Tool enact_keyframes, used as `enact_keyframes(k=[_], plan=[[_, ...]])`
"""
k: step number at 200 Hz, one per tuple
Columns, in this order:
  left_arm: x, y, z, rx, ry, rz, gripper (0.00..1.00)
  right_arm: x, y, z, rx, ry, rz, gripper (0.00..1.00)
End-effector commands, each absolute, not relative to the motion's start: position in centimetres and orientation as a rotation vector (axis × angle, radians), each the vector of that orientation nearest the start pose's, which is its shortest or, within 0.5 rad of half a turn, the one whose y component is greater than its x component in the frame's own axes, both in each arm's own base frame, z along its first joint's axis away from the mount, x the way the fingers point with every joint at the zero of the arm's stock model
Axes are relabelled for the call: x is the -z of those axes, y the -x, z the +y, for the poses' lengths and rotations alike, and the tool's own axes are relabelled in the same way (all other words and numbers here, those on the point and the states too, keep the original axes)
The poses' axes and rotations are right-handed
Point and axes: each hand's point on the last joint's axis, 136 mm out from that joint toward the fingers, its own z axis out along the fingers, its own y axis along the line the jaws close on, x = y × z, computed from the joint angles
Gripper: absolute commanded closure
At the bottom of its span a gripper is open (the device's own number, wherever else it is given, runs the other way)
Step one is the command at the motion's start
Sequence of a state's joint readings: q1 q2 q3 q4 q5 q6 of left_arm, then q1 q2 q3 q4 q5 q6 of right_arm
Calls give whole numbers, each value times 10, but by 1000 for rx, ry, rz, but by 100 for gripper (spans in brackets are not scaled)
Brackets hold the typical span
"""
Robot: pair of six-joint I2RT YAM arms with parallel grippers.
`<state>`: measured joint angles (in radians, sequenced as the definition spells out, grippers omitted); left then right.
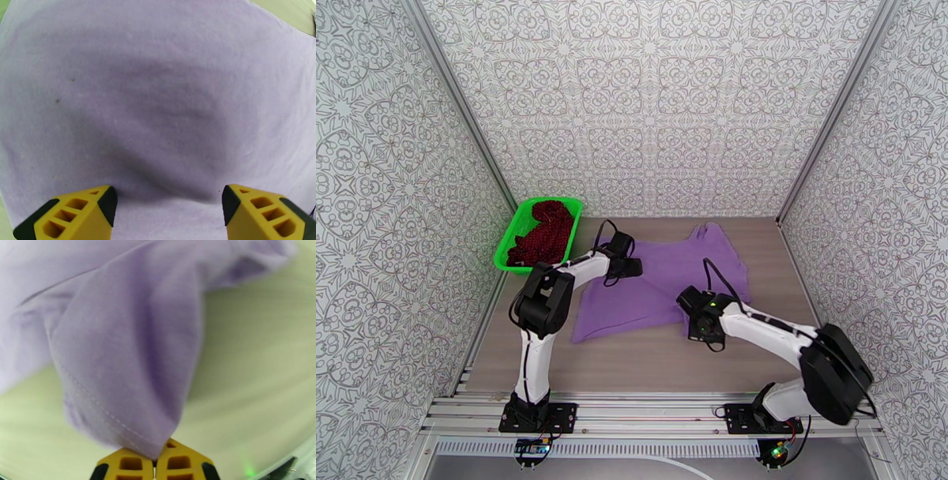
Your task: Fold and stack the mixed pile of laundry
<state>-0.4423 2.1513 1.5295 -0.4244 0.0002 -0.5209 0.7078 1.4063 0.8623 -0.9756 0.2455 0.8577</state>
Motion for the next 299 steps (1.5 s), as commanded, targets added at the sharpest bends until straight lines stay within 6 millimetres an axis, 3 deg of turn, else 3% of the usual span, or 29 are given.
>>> enact_keyframes(k=[1,18,40,56,84,97,104,113,131,150,174,195,216,249,299], plan=[[17,-456,-200,238,138,2786,24,-64,-158,75,520,-35,3056,100],[16,-456,-198,236,133,2787,24,-63,-152,85,458,25,3121,100],[17,-455,-195,219,125,2792,24,-69,-146,76,595,56,3147,100],[17,-456,-194,210,114,2790,24,-78,-137,67,697,41,3148,100],[15,-459,-192,214,114,2785,24,-86,-132,69,618,-96,3110,99],[15,-460,-192,225,111,2784,23,-82,-131,71,553,-193,3083,76],[14,-460,-193,228,105,2784,23,-79,-131,73,506,-256,3068,57],[14,-460,-194,231,96,2784,22,-74,-131,78,438,-289,3064,45],[14,-459,-194,229,77,2790,22,-74,-132,82,333,-438,3013,35],[17,-456,-192,223,64,2797,21,-91,-143,89,179,-518,2920,29],[14,-456,-194,240,58,2791,21,-106,-166,106,-9,-544,2853,30],[12,-456,-197,257,58,2786,21,-104,-189,125,-122,-551,2839,35],[11,-455,-198,259,53,2786,21,-90,-207,134,-65,-546,2854,42],[13,-453,-198,261,45,2791,21,-68,-228,146,25,-521,2893,43],[18,-451,-198,264,41,2799,21,-35,-219,133,186,-533,2944,48]])
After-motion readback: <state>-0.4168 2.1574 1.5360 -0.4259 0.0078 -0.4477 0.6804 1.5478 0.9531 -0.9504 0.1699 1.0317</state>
